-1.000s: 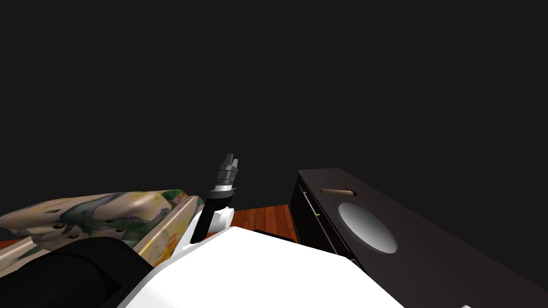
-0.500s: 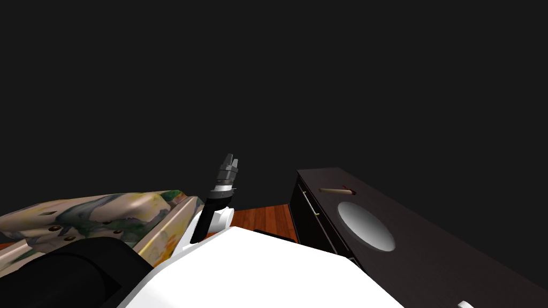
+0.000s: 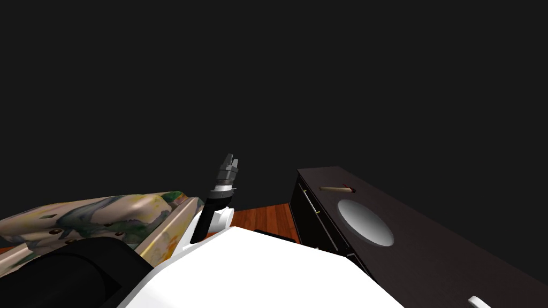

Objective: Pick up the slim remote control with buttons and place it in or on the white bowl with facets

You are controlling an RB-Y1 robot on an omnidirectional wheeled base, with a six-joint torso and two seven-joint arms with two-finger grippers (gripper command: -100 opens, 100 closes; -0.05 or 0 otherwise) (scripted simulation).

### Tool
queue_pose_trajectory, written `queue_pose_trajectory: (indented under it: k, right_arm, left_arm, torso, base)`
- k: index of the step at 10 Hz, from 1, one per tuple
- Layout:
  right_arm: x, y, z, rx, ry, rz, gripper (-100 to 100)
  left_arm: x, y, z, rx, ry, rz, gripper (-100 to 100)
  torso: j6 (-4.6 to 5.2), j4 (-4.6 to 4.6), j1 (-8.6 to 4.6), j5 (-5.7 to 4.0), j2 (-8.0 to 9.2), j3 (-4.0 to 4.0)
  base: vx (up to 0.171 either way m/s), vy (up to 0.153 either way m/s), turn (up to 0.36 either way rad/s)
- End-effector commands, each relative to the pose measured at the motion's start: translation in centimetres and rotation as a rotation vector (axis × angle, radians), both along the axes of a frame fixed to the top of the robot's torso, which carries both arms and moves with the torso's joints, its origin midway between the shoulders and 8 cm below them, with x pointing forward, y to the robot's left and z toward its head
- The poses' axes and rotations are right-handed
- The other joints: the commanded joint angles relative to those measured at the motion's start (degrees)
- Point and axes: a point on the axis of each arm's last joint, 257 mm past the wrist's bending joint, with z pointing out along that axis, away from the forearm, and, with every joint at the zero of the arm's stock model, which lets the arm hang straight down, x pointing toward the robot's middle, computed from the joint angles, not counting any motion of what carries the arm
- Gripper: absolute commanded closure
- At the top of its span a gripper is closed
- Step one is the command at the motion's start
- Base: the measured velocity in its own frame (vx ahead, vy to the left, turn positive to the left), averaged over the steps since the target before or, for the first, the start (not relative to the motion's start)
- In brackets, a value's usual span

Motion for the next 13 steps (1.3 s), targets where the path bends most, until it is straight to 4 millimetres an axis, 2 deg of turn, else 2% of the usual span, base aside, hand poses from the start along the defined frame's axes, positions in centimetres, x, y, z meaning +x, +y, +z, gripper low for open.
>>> queue_pose_trajectory:
  k: [1, 3, 4, 7, 8, 12, 13]
  right_arm:
    - [0.5, 0.0, 0.7, -0.008, -0.003, 0.004, 100]
    - [1.8, -1.7, 3.6, -0.061, -0.009, 0.011, 100]
    - [1.8, -1.7, 3.6, -0.061, -0.009, 0.011, 100]
    - [3.5, -3.8, 8.0, -0.131, -0.016, 0.016, 100]
    - [4.5, -4.7, 10.8, -0.169, -0.019, 0.017, 100]
    - [6.1, -5.5, 15.5, -0.224, -0.014, 0.021, 100]
    - [6.1, -5.5, 15.5, -0.224, -0.014, 0.021, 100]
  left_arm:
    - [0.0, 0.0, 0.0, 0.0, 0.0, 0.0, 0]
    - [0.0, 0.0, 0.0, 0.0, 0.0, 0.0, 0]
    - [0.0, 0.0, 0.0, 0.0, 0.0, 0.0, 0]
    - [0.0, 0.0, 0.0, 0.0, 0.0, 0.0, 0]
    - [0.0, 0.0, 0.0, 0.0, 0.0, 0.0, 0]
    - [0.0, 0.0, 0.0, 0.0, 0.0, 0.0, 0]
    - [0.0, 0.0, 0.0, 0.0, 0.0, 0.0, 0]
  torso:
    - [0.0, 0.0, 0.0, 0.0, 0.0, 0.0]
    - [-0.05, 0.0, -0.04, 0.05, -0.07, -0.03]
    - [-0.06, 0.01, 0.11, 0.08, -0.07, -0.03]
    - [-0.04, 0.05, 0.3, 0.16, 0.04, 0.05]
    - [-0.03, 0.07, 0.51, 0.29, 0.08, 0.07]
    - [-0.05, 0.06, 0.71, 0.33, 0.01, 0.04]
    - [-0.03, 0.04, 0.61, 0.29, -0.01, 0.02]
  base:
    - [-0.013, 0.054, -0.01]
    - [-0.01, 0.081, 0.0]
    - [-0.01, 0.091, -0.001]
    - [-0.037, 0.127, -0.002]
    - [-0.052, 0.21, -0.009]
    - [-0.015, 0.177, -0.005]
    - [0.001, 0.077, -0.009]
